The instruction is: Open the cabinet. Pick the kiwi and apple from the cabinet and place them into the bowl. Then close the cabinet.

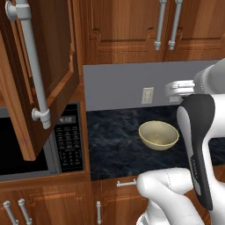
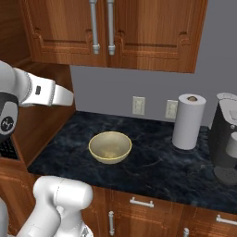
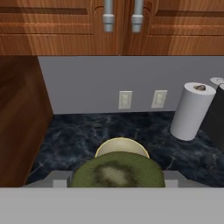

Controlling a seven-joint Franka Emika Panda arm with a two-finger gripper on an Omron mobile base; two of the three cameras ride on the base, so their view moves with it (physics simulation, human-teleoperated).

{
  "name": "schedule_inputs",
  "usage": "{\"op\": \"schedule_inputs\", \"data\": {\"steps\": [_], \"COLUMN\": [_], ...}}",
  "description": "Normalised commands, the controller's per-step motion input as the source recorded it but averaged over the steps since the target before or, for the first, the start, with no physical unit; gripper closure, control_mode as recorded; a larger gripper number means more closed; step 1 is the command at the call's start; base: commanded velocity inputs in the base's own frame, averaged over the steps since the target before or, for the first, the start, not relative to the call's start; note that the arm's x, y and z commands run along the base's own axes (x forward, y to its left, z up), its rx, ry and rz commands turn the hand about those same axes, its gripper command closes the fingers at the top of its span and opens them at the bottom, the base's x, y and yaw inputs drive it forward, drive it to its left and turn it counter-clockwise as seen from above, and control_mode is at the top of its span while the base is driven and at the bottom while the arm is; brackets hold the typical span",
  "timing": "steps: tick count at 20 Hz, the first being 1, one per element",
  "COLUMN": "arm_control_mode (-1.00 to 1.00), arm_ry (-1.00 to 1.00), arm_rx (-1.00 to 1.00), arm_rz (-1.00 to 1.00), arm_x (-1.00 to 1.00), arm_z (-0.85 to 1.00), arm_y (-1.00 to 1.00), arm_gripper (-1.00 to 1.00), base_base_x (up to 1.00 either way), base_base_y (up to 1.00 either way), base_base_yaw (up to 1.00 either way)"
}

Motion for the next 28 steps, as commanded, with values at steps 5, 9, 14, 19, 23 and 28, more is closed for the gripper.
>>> {"op": "schedule_inputs", "data": {"steps": [5,9,14,19,23,28], "arm_control_mode": [1.00,-1.00,-1.00,-1.00,-1.00,-1.00], "arm_ry": [0.00,0.02,0.16,0.17,0.14,0.07], "arm_rx": [0.00,0.00,0.04,0.03,0.01,0.00], "arm_rz": [0.00,0.00,0.00,0.00,0.00,0.00], "arm_x": [0.00,0.04,0.10,0.19,0.26,0.23], "arm_z": [0.00,-0.01,-0.10,-0.20,-0.21,-0.25], "arm_y": [0.00,-0.01,-0.07,-0.01,0.00,0.00], "arm_gripper": [1.00,1.00,1.00,1.00,1.00,1.00], "base_base_x": [0.19,0.10,0.00,0.00,0.00,0.00], "base_base_y": [0.00,0.00,0.00,0.00,0.00,0.00], "base_base_yaw": [0.00,-0.01,0.00,0.00,0.00,0.00]}}
